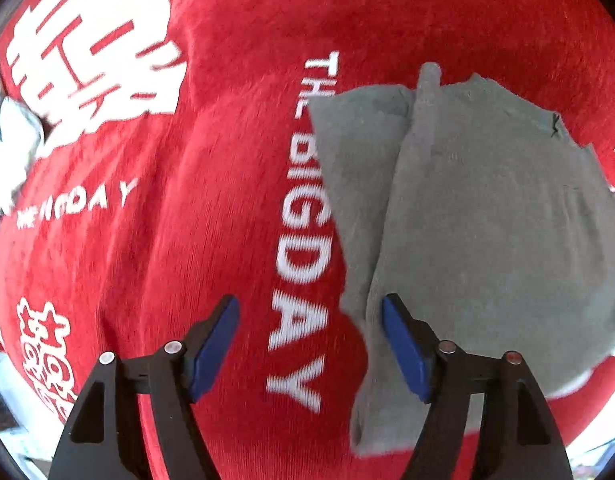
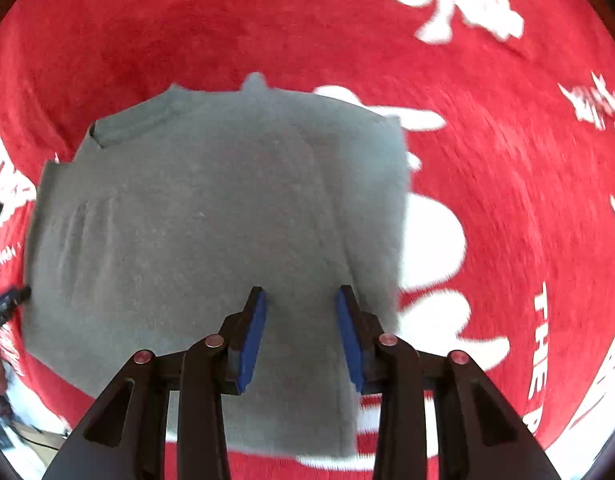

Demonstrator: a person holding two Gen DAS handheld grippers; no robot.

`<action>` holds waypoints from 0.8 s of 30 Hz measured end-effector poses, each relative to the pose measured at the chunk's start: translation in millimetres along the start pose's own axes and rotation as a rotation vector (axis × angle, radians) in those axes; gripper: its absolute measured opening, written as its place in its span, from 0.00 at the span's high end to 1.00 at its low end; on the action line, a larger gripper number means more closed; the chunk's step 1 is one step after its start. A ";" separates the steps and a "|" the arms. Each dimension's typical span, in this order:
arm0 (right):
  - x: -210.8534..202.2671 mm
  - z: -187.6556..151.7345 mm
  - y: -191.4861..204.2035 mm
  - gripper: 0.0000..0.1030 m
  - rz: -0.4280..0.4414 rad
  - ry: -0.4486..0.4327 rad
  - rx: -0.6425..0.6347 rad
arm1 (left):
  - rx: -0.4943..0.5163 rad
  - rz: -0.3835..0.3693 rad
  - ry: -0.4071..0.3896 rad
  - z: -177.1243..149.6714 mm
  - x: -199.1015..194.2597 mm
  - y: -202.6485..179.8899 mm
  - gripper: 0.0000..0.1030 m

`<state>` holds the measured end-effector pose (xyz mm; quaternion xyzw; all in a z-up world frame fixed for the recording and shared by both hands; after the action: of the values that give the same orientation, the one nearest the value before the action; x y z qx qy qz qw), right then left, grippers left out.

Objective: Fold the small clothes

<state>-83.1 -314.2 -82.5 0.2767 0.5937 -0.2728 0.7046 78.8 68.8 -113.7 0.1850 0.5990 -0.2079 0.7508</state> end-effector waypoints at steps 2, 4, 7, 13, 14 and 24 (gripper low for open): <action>-16.1 -15.9 -16.2 0.54 0.077 0.012 0.119 | -0.050 -0.080 0.051 -10.4 -7.5 4.6 0.28; -26.1 -34.0 -34.8 0.37 0.200 0.041 0.242 | -0.104 -0.172 0.096 -23.3 -11.4 3.1 0.28; -33.0 -76.1 -49.6 0.36 0.370 0.117 0.466 | -0.200 -0.294 0.172 -48.3 -14.8 -2.9 0.28; -7.6 -104.8 -67.5 0.36 0.455 0.153 0.728 | -0.288 -0.280 0.144 -64.0 -13.5 -10.2 0.30; -4.1 -102.6 -68.5 0.36 0.474 0.137 0.766 | -0.285 -0.269 0.127 -62.2 -13.1 -12.4 0.50; -33.0 -83.5 -60.0 0.90 0.322 0.131 0.575 | -0.119 -0.212 0.064 -61.9 -26.6 -16.9 0.93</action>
<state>-188.0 -294.6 -65.7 0.5712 0.4851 -0.2960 0.5923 13.6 89.6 -101.5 0.0822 0.6500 -0.2443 0.7149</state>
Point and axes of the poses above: each gripper's, at about its wrist camera, not at the fingertips, and x roughly the way its jaws point, y to its left, z to its top, the point moved 7 cm from there along x, roughly the way its jaws point, and after that the axes turned 1 degree about x, right-handed, at the moved point
